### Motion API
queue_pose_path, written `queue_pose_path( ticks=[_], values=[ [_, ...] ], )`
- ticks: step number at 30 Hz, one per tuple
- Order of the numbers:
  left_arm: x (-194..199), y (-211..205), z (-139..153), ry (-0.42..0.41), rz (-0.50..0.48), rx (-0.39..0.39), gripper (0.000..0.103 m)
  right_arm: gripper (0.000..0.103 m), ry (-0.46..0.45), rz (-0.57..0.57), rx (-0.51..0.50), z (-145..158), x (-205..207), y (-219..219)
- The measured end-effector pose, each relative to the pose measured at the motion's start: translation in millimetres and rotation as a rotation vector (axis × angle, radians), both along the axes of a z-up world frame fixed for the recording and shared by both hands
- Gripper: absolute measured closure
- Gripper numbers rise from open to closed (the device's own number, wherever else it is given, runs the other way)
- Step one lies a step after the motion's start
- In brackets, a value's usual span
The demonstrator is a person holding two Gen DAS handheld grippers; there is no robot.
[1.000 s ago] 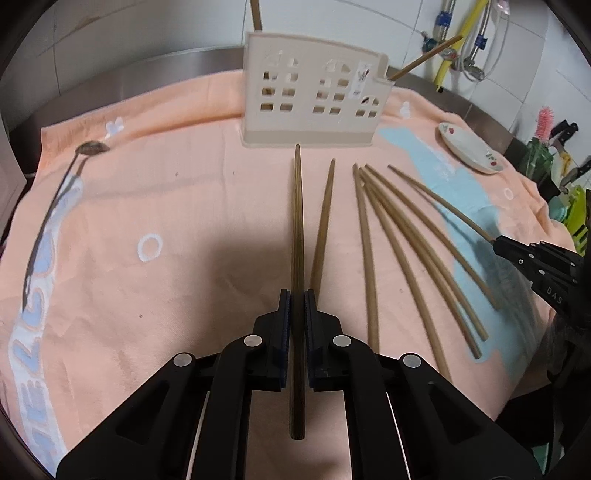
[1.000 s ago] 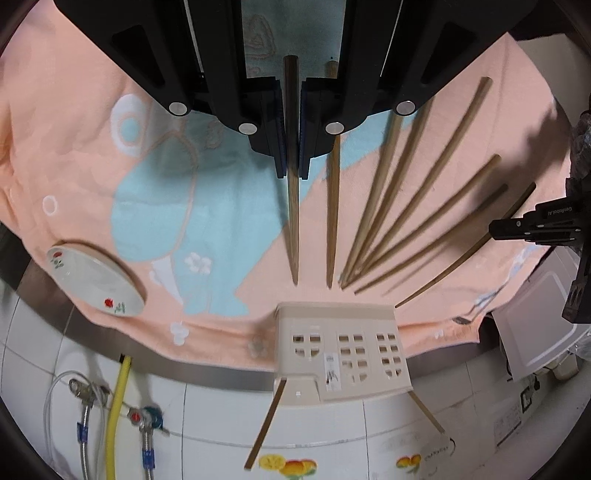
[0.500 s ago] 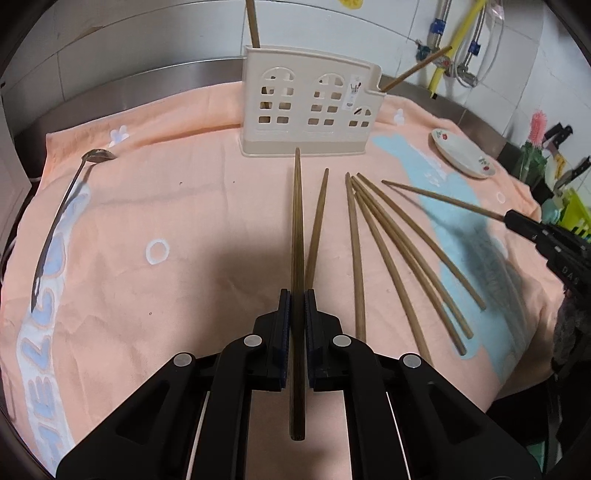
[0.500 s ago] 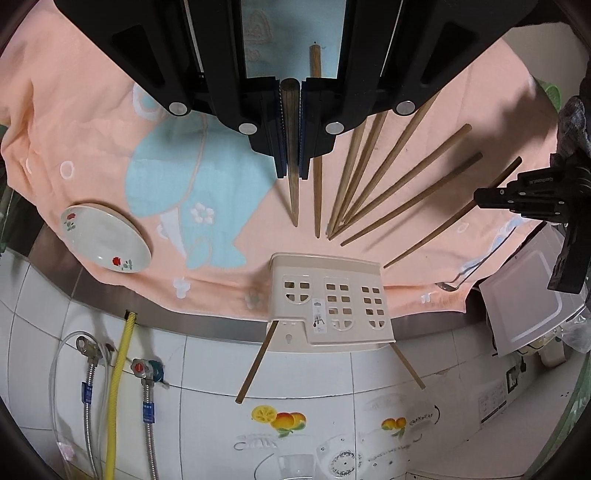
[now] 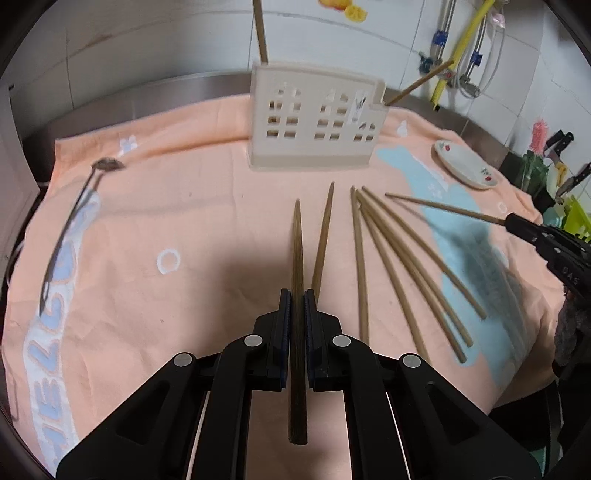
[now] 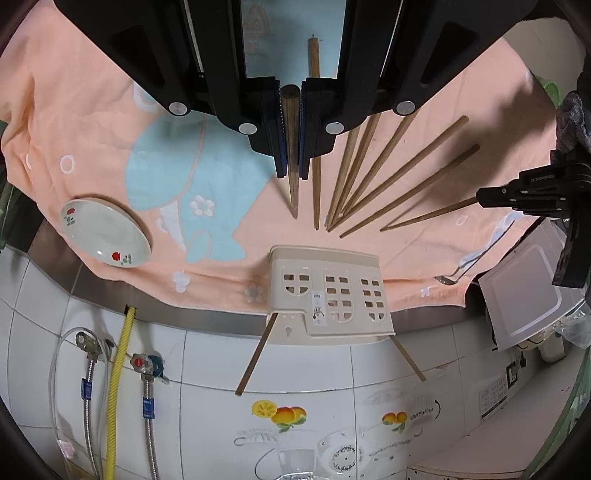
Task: Organize utensils
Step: 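Lift the held chopsticks upright with both tools toward the white holder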
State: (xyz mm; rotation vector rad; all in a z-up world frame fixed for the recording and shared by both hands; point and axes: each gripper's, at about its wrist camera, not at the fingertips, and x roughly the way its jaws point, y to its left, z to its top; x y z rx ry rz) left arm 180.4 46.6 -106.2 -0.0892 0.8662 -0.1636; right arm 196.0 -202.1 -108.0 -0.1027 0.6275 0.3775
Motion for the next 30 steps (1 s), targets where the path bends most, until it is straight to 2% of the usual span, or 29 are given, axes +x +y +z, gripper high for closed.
queue_pose_path(
  ticks=[6, 14, 30],
  values=[
    [-1, -4, 24, -0.070, -0.005, -0.017, 0.097, 0.097, -0.026, 0.004, 0.020, 15, 6, 4],
    [9, -9, 44, -0.111, -0.016, -0.012, 0.097, 0.097, -0.054, 0.023, 0.021, 40, 23, 14],
    [44, -22, 127, -0.231, -0.055, 0.019, 0.097, 0.097, -0.127, 0.082, 0.011, 136, 64, 31]
  ],
)
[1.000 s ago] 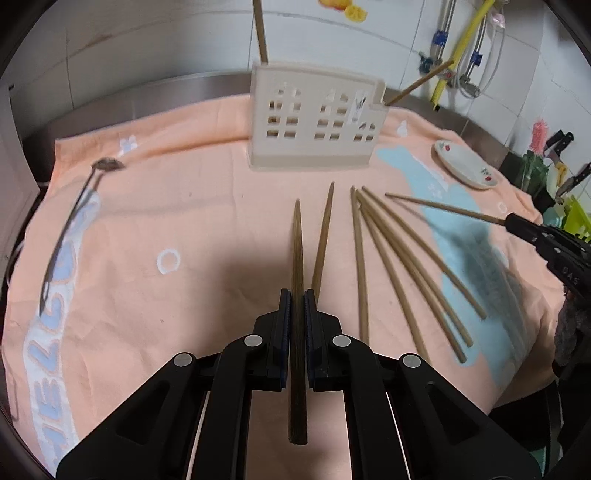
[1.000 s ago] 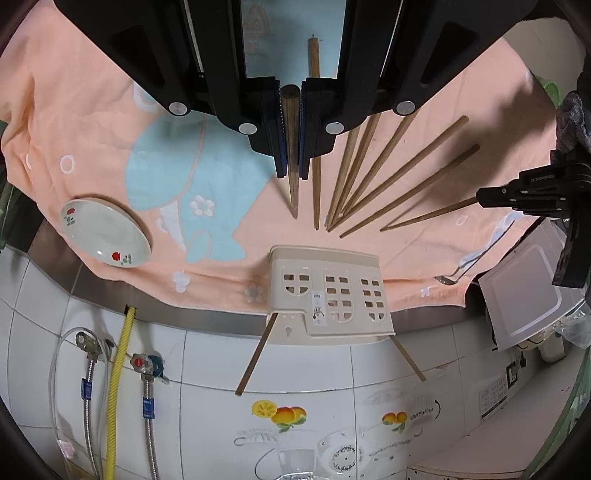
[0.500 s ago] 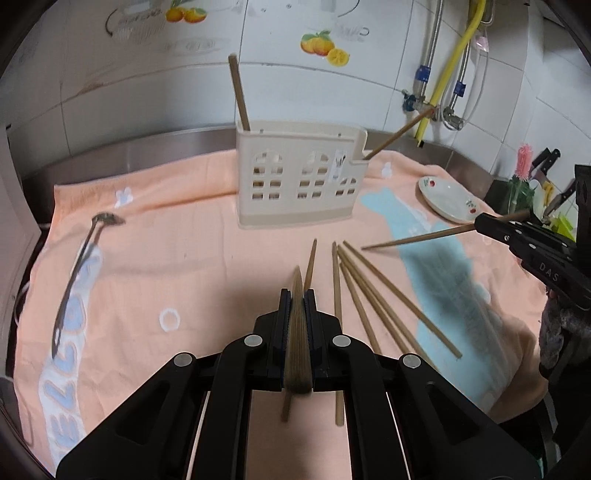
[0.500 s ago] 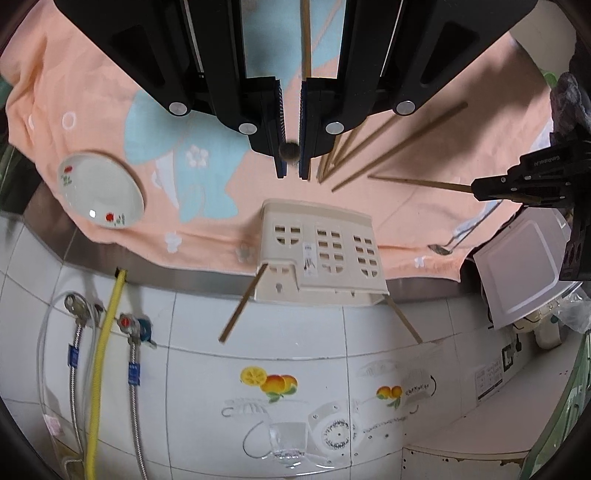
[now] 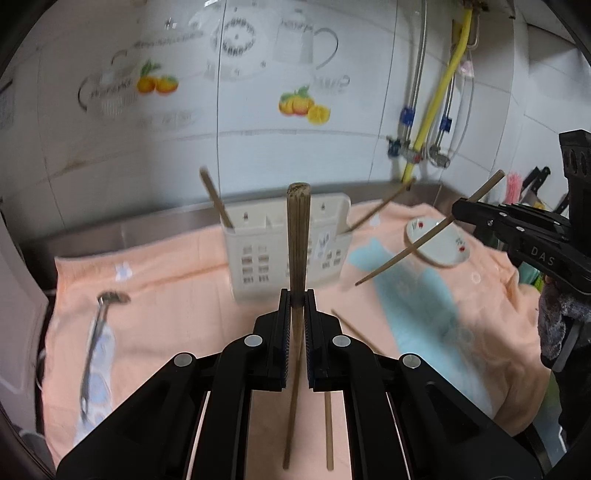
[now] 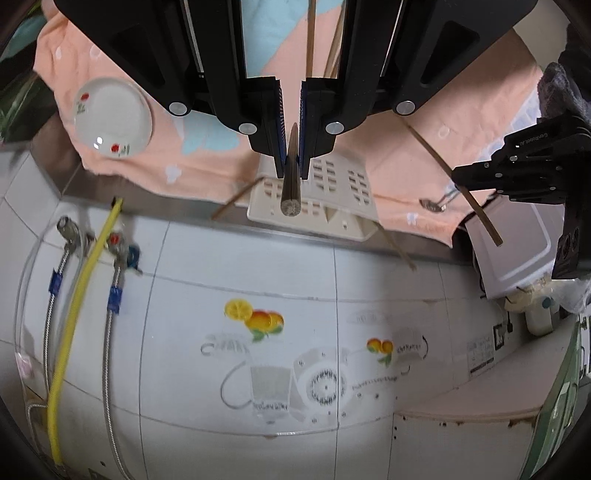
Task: Organize utensils
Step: 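Lift the held chopsticks upright with both tools toward the white holder, then lower the left tool's chopstick into the holder and open while the right tool releases its own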
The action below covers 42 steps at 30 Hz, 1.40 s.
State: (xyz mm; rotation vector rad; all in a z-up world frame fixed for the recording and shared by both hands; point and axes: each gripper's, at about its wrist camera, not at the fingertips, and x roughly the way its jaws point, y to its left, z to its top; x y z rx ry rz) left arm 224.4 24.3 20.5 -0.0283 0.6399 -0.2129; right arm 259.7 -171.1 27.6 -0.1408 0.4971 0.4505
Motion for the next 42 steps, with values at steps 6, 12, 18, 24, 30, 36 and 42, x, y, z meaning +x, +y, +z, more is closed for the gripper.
queue_pose_path(
  ticks=[6, 12, 18, 24, 30, 36, 42],
  values=[
    [12, -1, 47, -0.089, 0.003, 0.005, 0.097, 0.097, -0.026, -0.003, -0.002, 33, 15, 1],
    [34, 2, 81, -0.154, 0.031, 0.010, 0.097, 0.097, -0.048, -0.012, 0.010, 54, 30, 3],
    [59, 2, 93, -0.205, 0.080, 0.039, 0.097, 0.097, -0.048, -0.026, 0.006, 57, 52, 9],
    [89, 9, 79, -0.185, 0.114, 0.035, 0.097, 0.097, -0.022, -0.022, 0.004, 46, 69, 15],
    [107, 16, 53, -0.114, 0.123, 0.017, 0.097, 0.097, 0.018, -0.020, -0.007, 27, 82, 23],
    [112, 17, 38, -0.080, 0.116, 0.020, 0.097, 0.097, 0.045, -0.025, -0.014, 13, 89, 25],
    [115, 16, 29, -0.052, 0.111, 0.019, 0.097, 0.097, 0.062, -0.028, -0.026, 4, 94, 29]
  ],
)
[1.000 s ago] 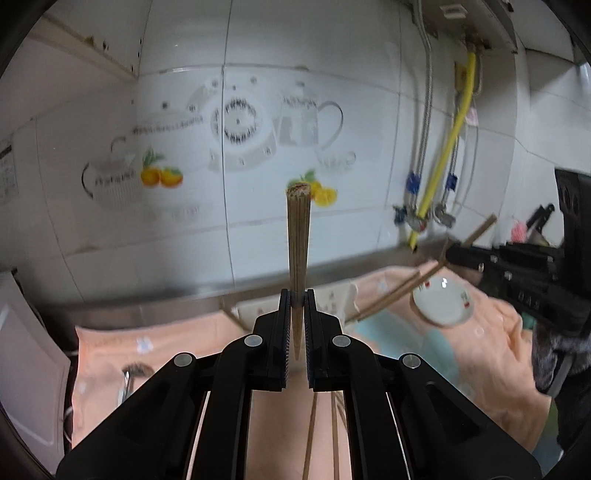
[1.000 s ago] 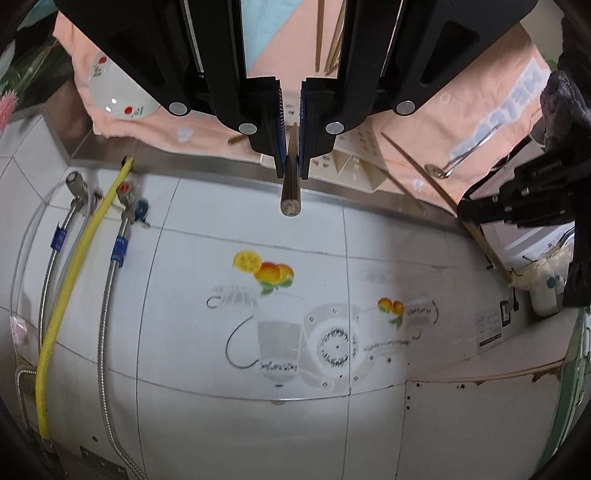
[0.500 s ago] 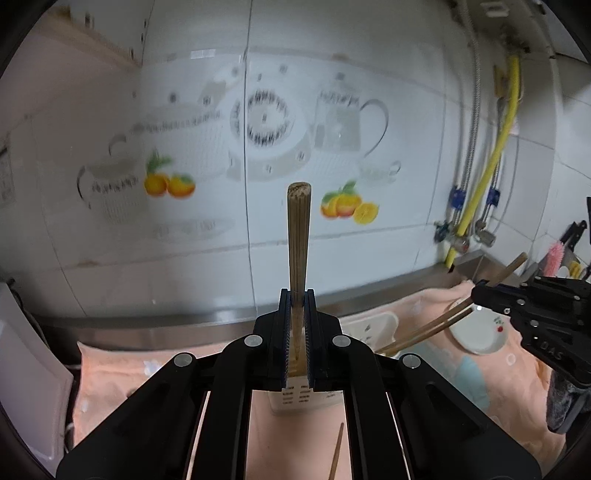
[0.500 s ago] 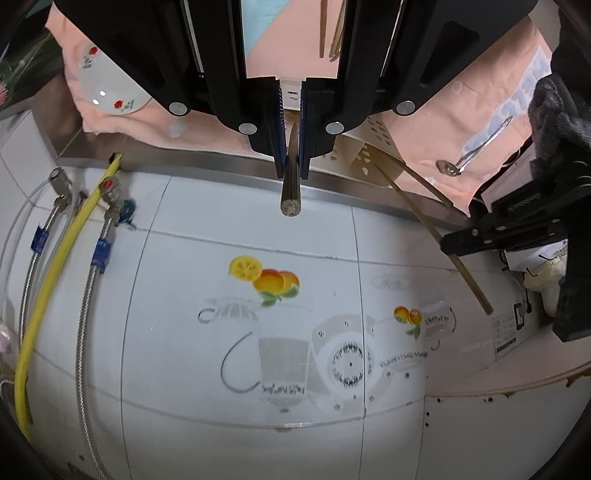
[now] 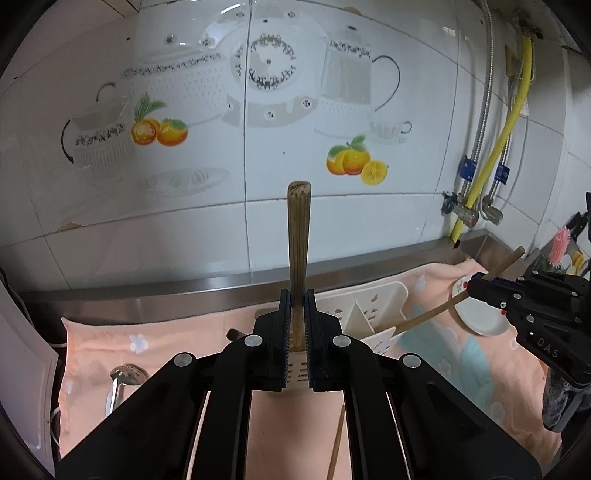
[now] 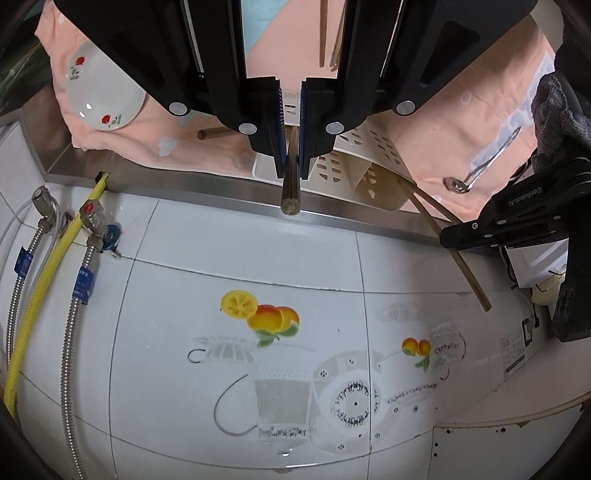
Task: Organize utensils
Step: 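Lower the left tool's chopstick into the holder and open while the right tool releases its own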
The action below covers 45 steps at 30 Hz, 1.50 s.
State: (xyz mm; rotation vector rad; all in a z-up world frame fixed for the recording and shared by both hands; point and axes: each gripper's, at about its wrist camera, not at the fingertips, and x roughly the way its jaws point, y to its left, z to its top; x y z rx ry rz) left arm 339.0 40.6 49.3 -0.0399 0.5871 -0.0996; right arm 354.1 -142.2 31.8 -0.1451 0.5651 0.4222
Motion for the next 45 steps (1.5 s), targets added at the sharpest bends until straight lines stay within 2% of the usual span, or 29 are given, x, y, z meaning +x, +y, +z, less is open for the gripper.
queue_pose_path(
  ticks=[16, 18, 20, 24, 28, 31, 34, 36, 38, 43, 45],
  values=[
    [1, 6, -5, 0.030, 0.001, -0.021, 0.094, 0.096, 0.016, -0.016, 0.010, -7, 5, -1],
    [0, 6, -4, 0.029, 0.004, -0.019, 0.092, 0.093, 0.010, -0.017, 0.013, -5, 4, -2],
    [-1, 6, -3, 0.025, 0.009, -0.015, 0.084, 0.089, 0.002, -0.019, 0.017, -2, 2, -3],
    [-4, 5, 1, 0.019, 0.009, -0.019, 0.083, 0.083, -0.007, -0.022, 0.021, 2, -1, -5],
    [-11, 3, 5, 0.004, 0.015, -0.010, 0.069, 0.079, -0.020, -0.025, 0.026, 8, -9, -8],
    [-18, 1, 9, -0.002, 0.011, -0.005, 0.069, 0.075, -0.033, -0.026, 0.027, 13, -15, -10],
    [-26, -1, 12, -0.013, 0.014, 0.004, 0.058, 0.071, -0.042, -0.026, 0.032, 18, -22, -12],
    [-31, -1, 14, -0.019, 0.013, 0.007, 0.057, 0.069, -0.049, -0.029, 0.033, 20, -28, -15],
    [-38, -1, 16, -0.025, 0.015, 0.006, 0.048, 0.065, -0.054, -0.032, 0.038, 22, -33, -18],
    [-54, 0, 16, -0.028, 0.023, 0.010, 0.036, 0.059, -0.067, -0.042, 0.047, 26, -47, -26],
    [-59, 1, 15, -0.030, 0.028, 0.014, 0.034, 0.057, -0.073, -0.046, 0.051, 28, -53, -29]
  ],
)
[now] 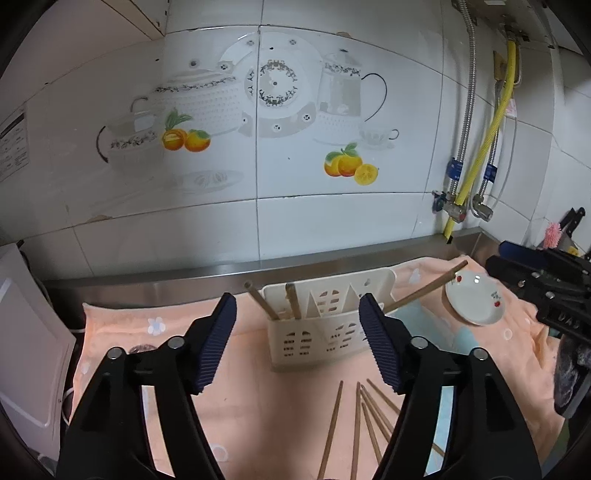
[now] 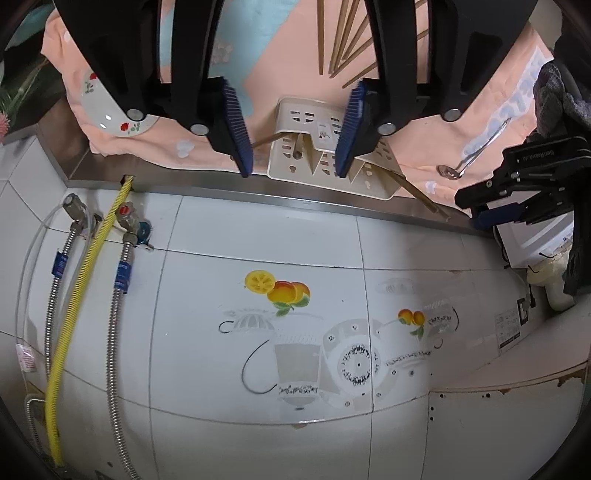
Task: Organize utensils
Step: 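Move both tools back down toward the chopsticks lying on the towel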
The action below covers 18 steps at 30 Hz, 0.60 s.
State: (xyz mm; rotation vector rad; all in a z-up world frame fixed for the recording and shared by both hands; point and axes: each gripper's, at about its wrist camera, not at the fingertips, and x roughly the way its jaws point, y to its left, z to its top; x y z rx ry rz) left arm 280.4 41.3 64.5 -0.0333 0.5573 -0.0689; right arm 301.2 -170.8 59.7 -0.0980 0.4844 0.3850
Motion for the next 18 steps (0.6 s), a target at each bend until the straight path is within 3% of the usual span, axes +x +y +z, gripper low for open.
queue_pose_path(
  ticks=[8, 18],
  values=[
    [-21, 3, -8, 0.007, 0.008, 0.000, 0.029, 0.048, -0.017, -0.012, 0.013, -1, -23, -10],
    [-46, 9, -25, 0.022, 0.015, -0.012, 0.022, 0.042, -0.012, -0.008, 0.013, -24, -51, -17]
  ],
)
